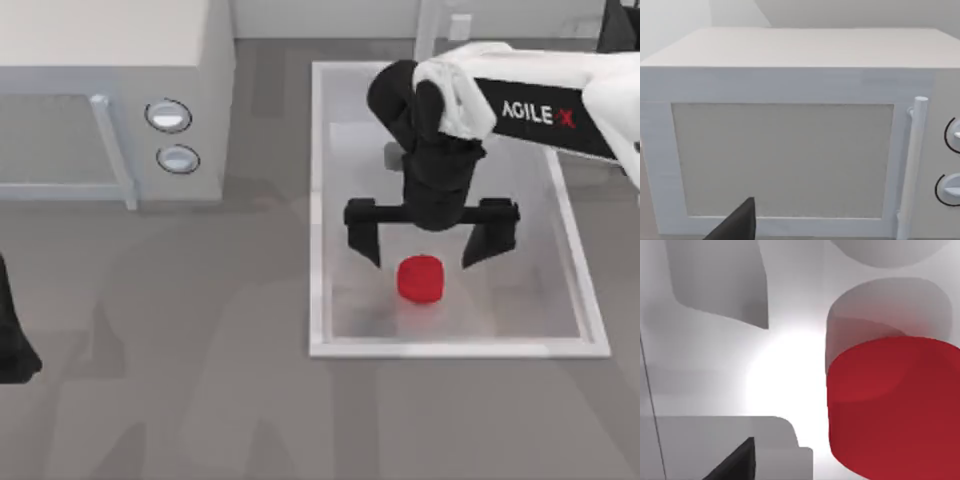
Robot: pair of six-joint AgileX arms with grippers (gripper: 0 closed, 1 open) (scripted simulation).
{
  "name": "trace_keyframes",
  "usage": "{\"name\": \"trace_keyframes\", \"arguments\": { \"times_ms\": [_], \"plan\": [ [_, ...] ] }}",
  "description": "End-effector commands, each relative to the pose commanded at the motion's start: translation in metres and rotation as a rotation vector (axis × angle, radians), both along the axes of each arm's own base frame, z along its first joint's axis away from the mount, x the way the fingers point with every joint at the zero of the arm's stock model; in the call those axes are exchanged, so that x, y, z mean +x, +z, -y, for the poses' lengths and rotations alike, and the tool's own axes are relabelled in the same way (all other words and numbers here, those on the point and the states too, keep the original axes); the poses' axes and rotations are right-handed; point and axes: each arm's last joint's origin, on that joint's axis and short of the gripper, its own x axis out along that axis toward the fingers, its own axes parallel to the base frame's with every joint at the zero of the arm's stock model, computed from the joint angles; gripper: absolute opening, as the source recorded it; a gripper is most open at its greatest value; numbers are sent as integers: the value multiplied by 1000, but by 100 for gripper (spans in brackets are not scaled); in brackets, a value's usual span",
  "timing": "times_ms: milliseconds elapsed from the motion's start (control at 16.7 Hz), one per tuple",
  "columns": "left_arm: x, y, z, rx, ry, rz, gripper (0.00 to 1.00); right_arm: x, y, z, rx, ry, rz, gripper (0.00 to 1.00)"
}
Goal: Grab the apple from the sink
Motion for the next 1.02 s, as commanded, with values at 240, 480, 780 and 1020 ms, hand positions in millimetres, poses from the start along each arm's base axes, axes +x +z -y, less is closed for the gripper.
{"name": "trace_keyframes", "arguments": {
  "times_ms": [240,480,780,1020],
  "plan": [
    [0,0,0,0,0,0,100,-4,-62,1,1,2,2,100],
    [0,0,0,0,0,0,100,-7,-77,2,-4,2,-8,100],
    [0,0,0,0,0,0,100,-7,-77,2,-4,2,-8,77],
    [0,0,0,0,0,0,100,-7,-77,2,-4,2,-8,47]
  ]
}}
